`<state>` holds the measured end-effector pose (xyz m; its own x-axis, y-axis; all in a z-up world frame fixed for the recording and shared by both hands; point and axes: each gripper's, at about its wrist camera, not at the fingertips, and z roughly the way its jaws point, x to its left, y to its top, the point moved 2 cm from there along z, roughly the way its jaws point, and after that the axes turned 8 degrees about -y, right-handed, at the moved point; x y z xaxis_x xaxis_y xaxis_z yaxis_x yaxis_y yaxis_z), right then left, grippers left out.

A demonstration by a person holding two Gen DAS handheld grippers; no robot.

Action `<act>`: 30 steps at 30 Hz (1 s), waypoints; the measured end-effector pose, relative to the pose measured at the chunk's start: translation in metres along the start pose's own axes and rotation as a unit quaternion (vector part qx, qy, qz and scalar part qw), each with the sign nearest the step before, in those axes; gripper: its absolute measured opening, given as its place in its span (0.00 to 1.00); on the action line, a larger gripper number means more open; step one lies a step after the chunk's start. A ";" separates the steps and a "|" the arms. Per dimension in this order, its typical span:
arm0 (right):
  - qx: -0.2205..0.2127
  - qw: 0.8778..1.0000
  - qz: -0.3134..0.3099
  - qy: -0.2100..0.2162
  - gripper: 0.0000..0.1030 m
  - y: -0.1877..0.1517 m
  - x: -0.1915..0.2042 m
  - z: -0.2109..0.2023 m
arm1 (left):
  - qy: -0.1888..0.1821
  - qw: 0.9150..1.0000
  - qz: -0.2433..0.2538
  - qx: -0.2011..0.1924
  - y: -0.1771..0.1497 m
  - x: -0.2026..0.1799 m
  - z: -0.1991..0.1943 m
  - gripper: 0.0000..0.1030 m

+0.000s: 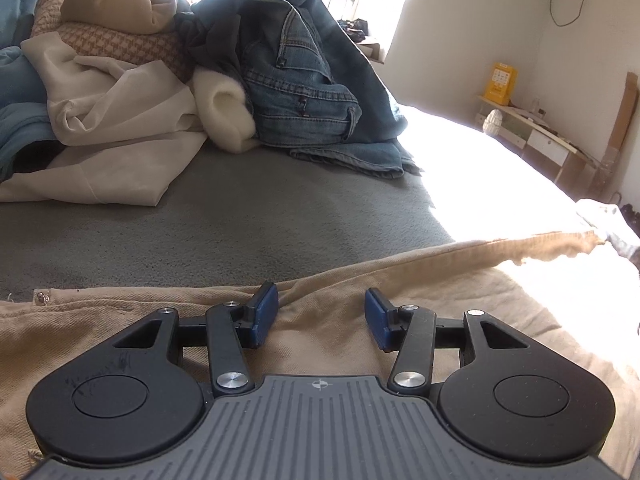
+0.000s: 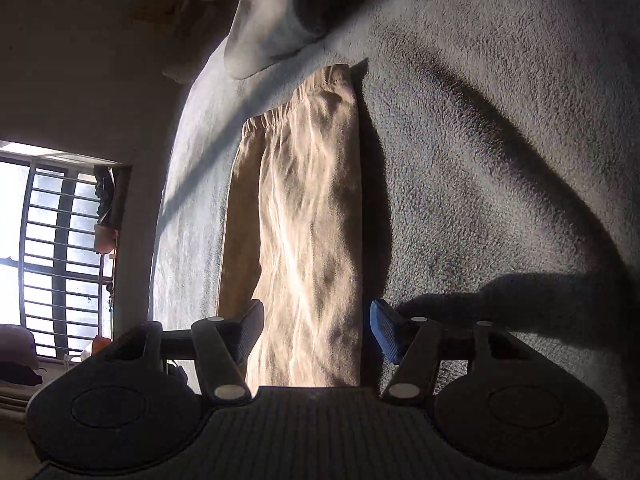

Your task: Fold clothes

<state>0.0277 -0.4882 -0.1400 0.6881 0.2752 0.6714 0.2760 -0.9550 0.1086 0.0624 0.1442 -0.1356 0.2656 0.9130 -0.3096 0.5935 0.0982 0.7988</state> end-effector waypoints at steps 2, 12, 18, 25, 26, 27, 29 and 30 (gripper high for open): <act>0.003 1.000 0.008 0.004 0.58 0.003 -0.005 0.008 | 0.005 1.000 0.005 0.002 0.000 -0.001 0.001 0.47; -0.006 0.999 -0.036 0.030 0.23 0.006 0.007 0.014 | 0.018 1.000 0.021 0.006 -0.002 -0.006 0.001 0.48; -0.001 0.999 -0.040 0.035 0.22 0.003 0.010 0.022 | 0.012 1.000 0.017 0.004 -0.001 -0.004 0.003 0.50; 0.007 0.999 -0.048 0.012 0.22 -0.006 0.010 0.037 | 0.006 1.000 0.011 -0.001 -0.002 -0.002 0.003 0.51; -0.002 0.998 -0.065 0.006 0.17 -0.008 0.014 0.035 | 0.006 1.000 0.010 -0.001 -0.002 -0.002 0.002 0.51; -0.011 0.996 -0.084 -0.003 0.02 -0.010 0.018 0.031 | 0.005 1.000 0.009 -0.002 -0.001 -0.001 0.002 0.51; -0.029 0.992 -0.122 -0.021 0.02 -0.014 0.025 0.021 | 0.003 1.000 0.005 -0.001 0.000 -0.001 0.000 0.51; -0.033 0.991 -0.123 -0.028 0.02 -0.016 0.025 0.016 | 0.004 1.000 0.003 -0.001 0.001 -0.001 0.000 0.51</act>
